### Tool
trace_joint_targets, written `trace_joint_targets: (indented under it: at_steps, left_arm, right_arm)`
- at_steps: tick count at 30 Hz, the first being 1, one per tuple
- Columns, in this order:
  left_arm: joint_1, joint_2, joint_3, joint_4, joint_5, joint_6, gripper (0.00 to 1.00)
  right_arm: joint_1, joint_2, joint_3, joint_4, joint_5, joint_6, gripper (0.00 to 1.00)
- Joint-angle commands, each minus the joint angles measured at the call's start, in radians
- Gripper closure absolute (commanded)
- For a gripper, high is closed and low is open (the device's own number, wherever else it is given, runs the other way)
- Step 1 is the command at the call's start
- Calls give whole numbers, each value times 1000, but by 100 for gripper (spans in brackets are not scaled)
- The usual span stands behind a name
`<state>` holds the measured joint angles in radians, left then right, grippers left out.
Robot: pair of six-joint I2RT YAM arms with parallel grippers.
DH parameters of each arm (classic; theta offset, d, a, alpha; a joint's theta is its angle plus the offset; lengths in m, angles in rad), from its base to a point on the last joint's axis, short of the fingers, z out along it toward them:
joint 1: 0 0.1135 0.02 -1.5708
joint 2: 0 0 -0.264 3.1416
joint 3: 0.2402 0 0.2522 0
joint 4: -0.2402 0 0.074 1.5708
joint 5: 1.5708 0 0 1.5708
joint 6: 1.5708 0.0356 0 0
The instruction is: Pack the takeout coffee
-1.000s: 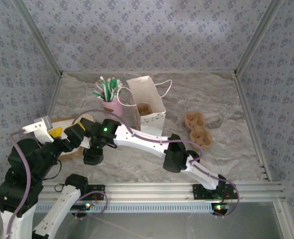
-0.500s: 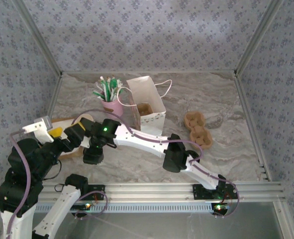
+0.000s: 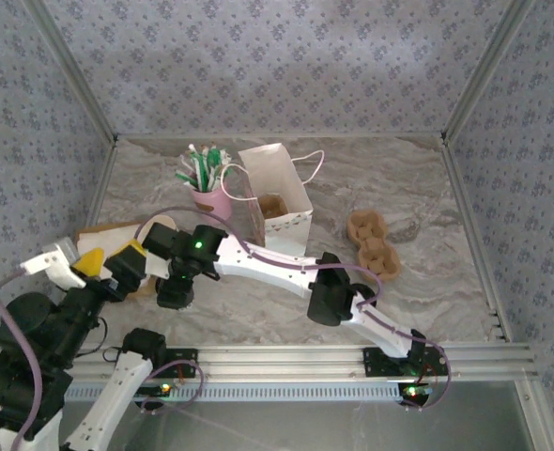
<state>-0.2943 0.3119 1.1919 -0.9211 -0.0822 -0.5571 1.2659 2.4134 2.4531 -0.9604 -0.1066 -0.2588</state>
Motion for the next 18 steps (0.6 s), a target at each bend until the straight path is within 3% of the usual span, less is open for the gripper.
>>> trace_joint_targets:
  at_steps: [1,18]
  left_arm:
    - [0,-18,-5,34,-44,23,0]
    - [0,19,-6,28,-27,27,1]
  right_arm:
    - [11,-66,-26,18,13,16,13]
    - [6,-56,-56,74,-13,54,5]
